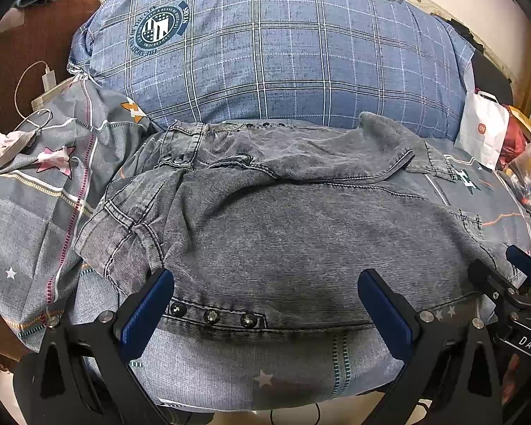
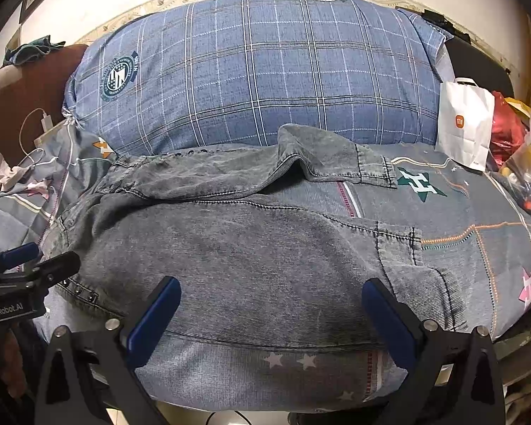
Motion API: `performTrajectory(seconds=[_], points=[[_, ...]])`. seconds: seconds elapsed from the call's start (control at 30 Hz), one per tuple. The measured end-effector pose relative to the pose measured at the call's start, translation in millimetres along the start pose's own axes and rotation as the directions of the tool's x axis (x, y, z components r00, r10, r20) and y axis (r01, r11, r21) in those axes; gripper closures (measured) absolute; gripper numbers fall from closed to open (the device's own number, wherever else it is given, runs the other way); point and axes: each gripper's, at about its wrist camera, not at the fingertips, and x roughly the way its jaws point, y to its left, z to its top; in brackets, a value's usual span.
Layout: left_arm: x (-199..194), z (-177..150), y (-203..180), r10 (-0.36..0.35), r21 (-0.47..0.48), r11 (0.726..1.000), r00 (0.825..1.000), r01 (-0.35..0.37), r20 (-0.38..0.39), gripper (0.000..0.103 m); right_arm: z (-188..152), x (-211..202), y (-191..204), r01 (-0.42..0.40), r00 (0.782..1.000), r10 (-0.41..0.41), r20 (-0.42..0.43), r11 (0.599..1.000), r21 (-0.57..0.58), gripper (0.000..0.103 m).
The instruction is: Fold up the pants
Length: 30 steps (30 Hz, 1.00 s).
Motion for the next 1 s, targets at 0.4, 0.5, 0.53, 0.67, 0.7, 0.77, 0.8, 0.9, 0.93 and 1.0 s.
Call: performTrajectory(seconds=[0.4,0.5,0.53,0.67,0.7,0.77,0.8,0.9,0.93,1.0], points=[[-1.1,0.0,-0.9,-0.001,-0.003,1.000,1.000,0.001,0.003,0.000,2.9,-1.1,-0.6,-0.001,1.000,0.001,0.001,1.000,-0.003,0.000],[-1.0,-0.3,-0.8,-0.001,-0.003,1.000,1.000,0.001,0.003,0.000,3.2,-1.4,0.1,-0.002,1.000,0.002,0.001,1.000,-0.005,0.000],[-1.1,0.2,-0.9,-0.001,-0.004,1.000,1.000,0.001,0.002,0.000,3.2,-1.5,0.3,-0.002,1.000,0.002,0.001,1.000,-0.006,0.000],[-1.9,0.6,-1.4,-0.002,-0.003,1.000,1.000,0.002,0.003,0.000,3.6,-1.7,0.9,-0.002,1.000,0.002,0.002,1.000,-0.008,0.000],[-1.9,0.5,-1.1,-0.003,-0.004,1.000,1.000,0.003,0.002,0.000,3.8,-1.7,1.4,-0.002,1.000,0.002,0.001,1.000,-0.008,0.000],[-1.9,0.7,-1.3,-0.001,-0.004,1.000,1.000,0.001,0.003,0.000,3.8,-1.8,2.1,-0.002,1.000,0.002,0.001,1.000,-0.009,0.000],[-1.9,0.7,-1.0,-0.002,-0.004,1.000,1.000,0.002,0.003,0.000,4.0,-2.0,2.1,-0.002,1.000,0.002,0.001,1.000,-0.009,0.000],[-1.9,0.9,-0.5,-0.003,-0.005,1.000,1.000,0.003,0.003,0.000,4.0,-1.5,2.6,-0.002,1.000,0.002,0.000,1.000,-0.010,0.000],[-1.8,1.2,-1.0,-0.002,-0.005,1.000,1.000,0.002,0.003,0.000,3.9,-1.5,2.7,-0.003,1.000,0.003,0.000,1.000,-0.010,0.000],[-2.1,1.1,-0.9,-0.003,-0.004,1.000,1.000,0.003,0.003,0.000,3.8,-1.5,3.0,-0.004,1.000,0.004,-0.001,1.000,-0.010,0.000]])
